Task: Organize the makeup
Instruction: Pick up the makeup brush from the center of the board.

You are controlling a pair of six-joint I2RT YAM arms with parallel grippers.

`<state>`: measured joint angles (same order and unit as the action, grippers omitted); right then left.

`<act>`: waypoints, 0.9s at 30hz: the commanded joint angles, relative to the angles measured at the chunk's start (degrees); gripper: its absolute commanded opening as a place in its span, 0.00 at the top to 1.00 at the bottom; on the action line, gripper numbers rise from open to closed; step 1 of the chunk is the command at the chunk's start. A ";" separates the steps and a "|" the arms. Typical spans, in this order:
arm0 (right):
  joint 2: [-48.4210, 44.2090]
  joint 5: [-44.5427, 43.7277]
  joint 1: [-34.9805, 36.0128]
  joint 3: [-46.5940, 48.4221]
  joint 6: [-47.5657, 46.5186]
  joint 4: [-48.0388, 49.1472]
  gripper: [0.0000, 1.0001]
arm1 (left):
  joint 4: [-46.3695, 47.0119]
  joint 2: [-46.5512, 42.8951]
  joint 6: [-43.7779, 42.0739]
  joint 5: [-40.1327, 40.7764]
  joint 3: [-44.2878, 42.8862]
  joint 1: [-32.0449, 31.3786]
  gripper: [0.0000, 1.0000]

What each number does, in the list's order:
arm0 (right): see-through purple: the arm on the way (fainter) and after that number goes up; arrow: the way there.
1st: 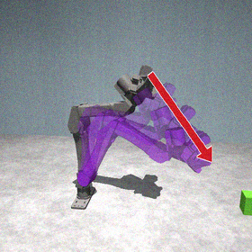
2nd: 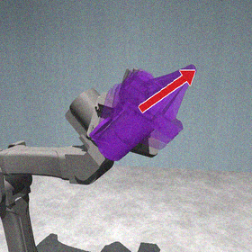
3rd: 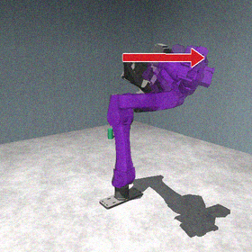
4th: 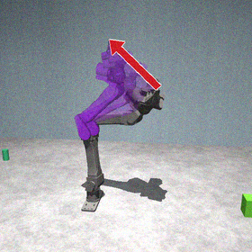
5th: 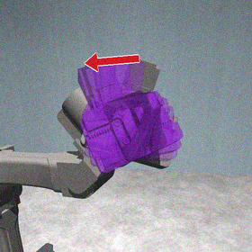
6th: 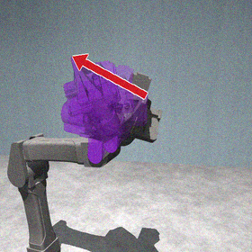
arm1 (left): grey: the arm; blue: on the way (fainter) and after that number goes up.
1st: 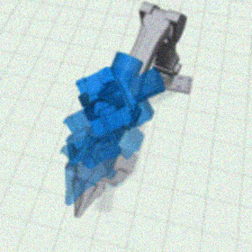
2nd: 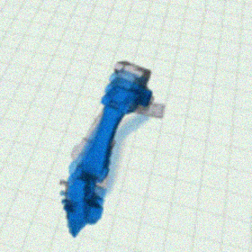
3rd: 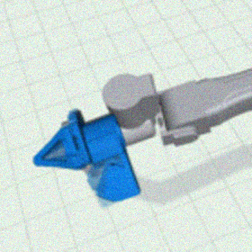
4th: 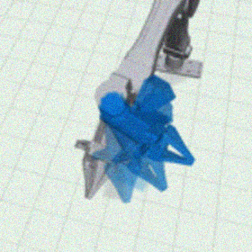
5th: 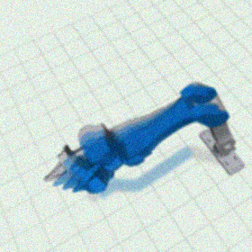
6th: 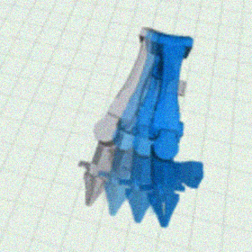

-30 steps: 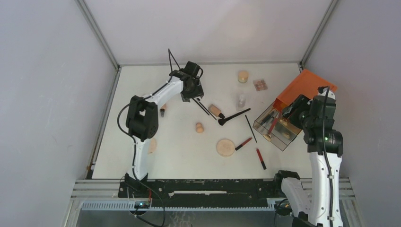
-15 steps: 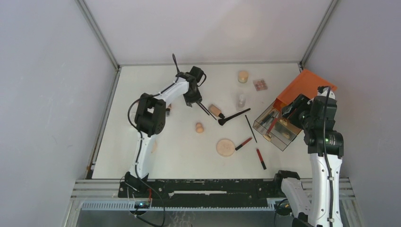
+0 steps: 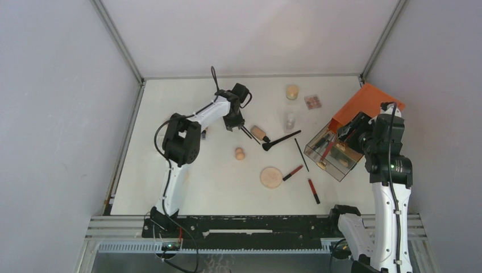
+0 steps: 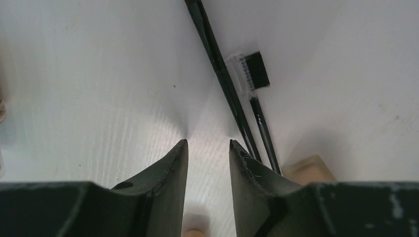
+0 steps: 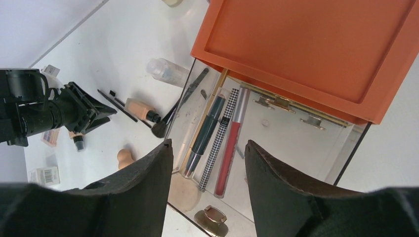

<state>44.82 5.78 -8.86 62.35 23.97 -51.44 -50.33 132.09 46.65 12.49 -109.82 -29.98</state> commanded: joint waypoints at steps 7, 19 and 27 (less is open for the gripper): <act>0.17 0.87 -0.05 2.25 0.38 2.67 0.38 | 1.62 -2.94 2.31 1.19 -1.93 -2.63 0.56; -0.44 0.11 -0.04 2.04 0.34 2.23 0.38 | -0.92 0.73 3.61 1.52 -1.46 -2.32 0.61; -0.48 0.48 -0.02 1.38 0.59 2.81 0.38 | -0.92 -3.05 3.86 3.98 4.31 -2.15 0.76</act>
<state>44.95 6.35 -8.86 62.37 23.97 -50.76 -50.61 132.18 49.65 14.13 -109.06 -32.45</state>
